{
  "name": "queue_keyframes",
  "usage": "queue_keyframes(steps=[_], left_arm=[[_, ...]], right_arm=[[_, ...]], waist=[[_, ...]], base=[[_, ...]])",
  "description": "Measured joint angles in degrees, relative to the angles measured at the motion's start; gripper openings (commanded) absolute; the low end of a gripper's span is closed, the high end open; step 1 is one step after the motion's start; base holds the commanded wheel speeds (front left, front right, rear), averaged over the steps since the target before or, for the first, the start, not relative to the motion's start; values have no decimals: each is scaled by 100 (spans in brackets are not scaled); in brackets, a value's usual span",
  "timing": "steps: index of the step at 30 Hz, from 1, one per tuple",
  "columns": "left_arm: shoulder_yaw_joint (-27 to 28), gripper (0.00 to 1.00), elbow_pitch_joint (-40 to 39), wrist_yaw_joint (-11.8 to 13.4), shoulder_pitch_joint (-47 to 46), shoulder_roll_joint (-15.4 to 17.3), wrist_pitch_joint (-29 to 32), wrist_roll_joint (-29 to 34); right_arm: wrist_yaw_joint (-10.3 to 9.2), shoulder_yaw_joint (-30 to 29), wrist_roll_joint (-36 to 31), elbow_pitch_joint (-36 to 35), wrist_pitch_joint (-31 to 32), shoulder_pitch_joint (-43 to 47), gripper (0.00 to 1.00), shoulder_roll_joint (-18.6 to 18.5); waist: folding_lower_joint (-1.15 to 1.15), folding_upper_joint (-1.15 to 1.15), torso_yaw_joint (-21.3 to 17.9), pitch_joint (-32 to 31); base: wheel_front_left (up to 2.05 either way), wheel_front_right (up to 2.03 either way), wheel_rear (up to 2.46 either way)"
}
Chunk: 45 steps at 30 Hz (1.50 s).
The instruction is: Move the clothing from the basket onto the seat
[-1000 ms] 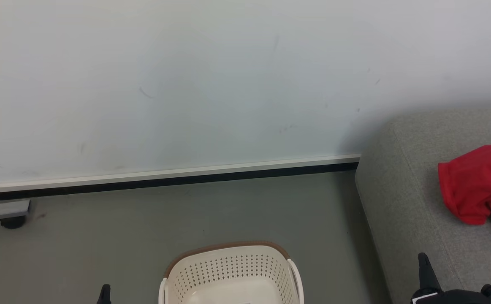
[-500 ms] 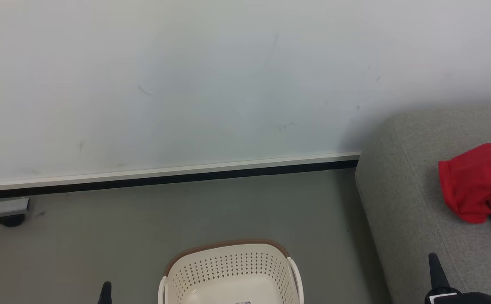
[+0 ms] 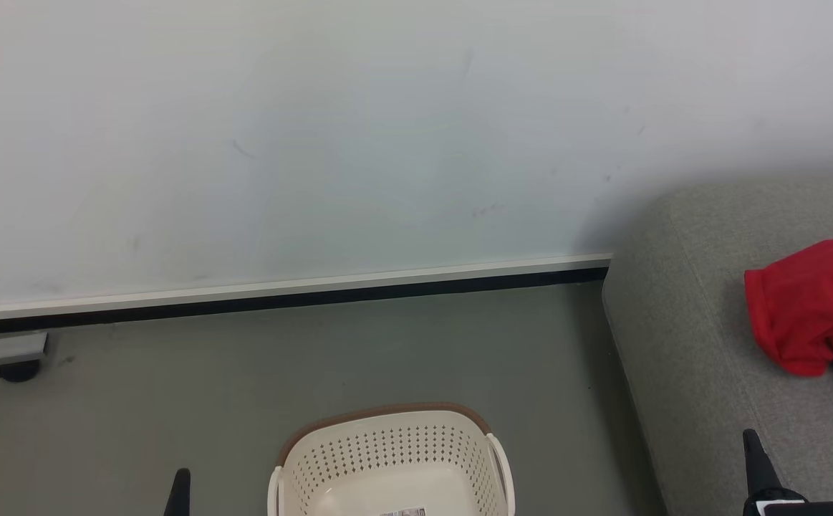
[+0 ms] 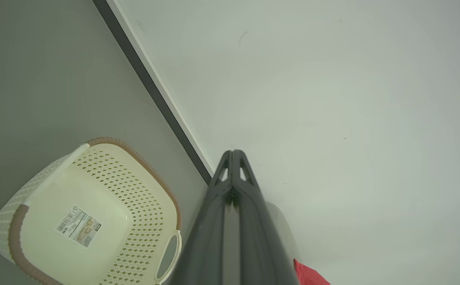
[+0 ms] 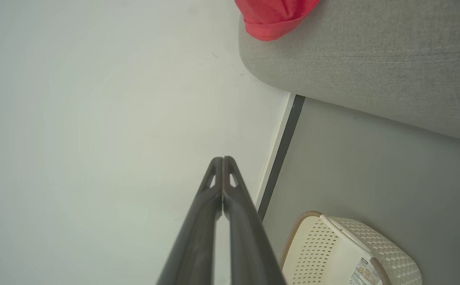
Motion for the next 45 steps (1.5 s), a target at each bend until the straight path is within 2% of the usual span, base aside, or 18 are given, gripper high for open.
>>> queue_keyframes(steps=[45], left_arm=[[71,0,-87,-208,-136,-76,464,-1927]], right_arm=[[0,-589,2101,-537,561,224,0,64]], waist=[[0,0,-21,153]], base=[[0,0,0]])
